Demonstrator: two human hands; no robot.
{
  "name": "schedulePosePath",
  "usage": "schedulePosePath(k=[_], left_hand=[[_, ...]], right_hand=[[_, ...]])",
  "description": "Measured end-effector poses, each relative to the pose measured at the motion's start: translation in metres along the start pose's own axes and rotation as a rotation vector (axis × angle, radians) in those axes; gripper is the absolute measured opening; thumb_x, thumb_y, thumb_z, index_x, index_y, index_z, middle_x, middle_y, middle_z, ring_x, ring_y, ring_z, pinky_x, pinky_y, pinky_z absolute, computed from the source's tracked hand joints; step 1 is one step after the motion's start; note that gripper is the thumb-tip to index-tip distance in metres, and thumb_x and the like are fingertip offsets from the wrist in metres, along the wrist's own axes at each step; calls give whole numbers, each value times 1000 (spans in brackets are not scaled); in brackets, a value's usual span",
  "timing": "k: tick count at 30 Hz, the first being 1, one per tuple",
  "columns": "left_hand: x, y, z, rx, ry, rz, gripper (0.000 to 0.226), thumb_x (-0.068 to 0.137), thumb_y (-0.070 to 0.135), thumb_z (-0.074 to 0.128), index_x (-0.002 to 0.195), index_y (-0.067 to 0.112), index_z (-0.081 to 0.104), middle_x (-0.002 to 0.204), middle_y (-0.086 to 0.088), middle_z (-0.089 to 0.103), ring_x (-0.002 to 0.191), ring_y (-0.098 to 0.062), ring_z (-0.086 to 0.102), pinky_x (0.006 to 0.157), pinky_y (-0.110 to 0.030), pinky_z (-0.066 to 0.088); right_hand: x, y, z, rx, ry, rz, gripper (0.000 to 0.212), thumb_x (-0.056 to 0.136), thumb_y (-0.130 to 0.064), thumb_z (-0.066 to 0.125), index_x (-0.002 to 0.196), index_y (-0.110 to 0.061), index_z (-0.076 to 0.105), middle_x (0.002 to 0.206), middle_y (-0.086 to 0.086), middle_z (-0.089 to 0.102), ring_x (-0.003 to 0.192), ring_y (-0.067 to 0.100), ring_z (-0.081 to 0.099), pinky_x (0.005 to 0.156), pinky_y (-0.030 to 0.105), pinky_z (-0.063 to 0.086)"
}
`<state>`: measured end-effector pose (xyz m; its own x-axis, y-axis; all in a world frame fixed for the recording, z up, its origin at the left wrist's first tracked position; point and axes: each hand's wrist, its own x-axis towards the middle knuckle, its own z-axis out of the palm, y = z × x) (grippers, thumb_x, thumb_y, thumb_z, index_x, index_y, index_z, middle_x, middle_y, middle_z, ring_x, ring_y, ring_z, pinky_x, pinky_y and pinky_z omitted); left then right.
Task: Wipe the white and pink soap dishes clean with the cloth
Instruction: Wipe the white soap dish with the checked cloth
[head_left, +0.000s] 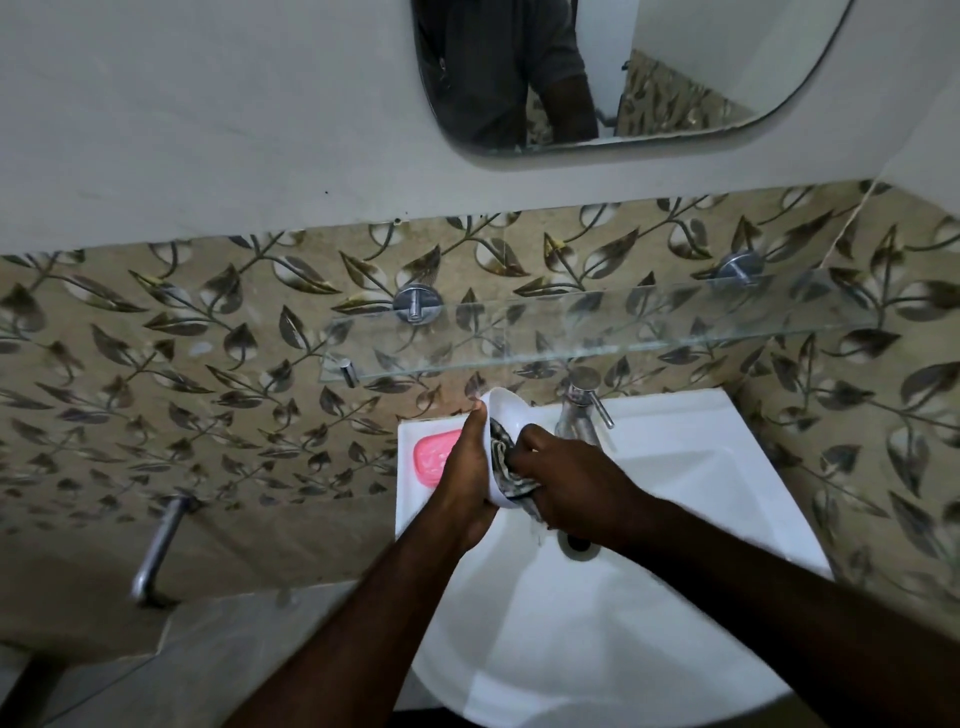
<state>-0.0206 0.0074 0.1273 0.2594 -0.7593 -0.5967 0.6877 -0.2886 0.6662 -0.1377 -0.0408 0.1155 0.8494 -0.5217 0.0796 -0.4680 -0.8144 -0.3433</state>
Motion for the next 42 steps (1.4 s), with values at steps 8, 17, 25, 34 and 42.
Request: schedulePosePath(k=[8,17,25,34,42], left_hand=[[2,10,6,23,-15,26,59,97,56,37,133,11,54,120,-14,64,88,-24,64,74,-38,52],[0,3,1,56,-89,56,49,100,51,36,120,15,62,100,-9,70,88,-23,66,71,-36,54],[3,-4,-11,71,-121,54,47,99,52,36,97,14,65,82,-8,74,73,-21,71,72,-36,55],[10,0,-24,92,-164,191,47,97,46,42,121,12,64,109,-9,72,100,-23,70,82,-32,56],[12,3,-11,205,-38,379,37,98,34,48,127,15,62,109,-9,73,97,-23,70,86,-37,56]], right_hand=[[16,-7,-4,16,81,110,27,79,-15,62,106,-18,59,104,9,52,84,36,62,62,36,40],[19,2,-6,21,109,170,36,78,-28,65,113,-26,58,105,5,52,90,32,63,67,33,43],[8,10,1,-10,43,110,46,77,-27,56,123,-32,53,98,6,54,85,30,61,65,38,46],[7,13,-21,485,396,331,13,81,-21,64,91,-16,69,87,5,72,87,24,67,72,35,49],[23,-4,-16,-117,77,223,50,84,-29,56,133,-25,45,110,6,62,97,31,63,75,37,47]])
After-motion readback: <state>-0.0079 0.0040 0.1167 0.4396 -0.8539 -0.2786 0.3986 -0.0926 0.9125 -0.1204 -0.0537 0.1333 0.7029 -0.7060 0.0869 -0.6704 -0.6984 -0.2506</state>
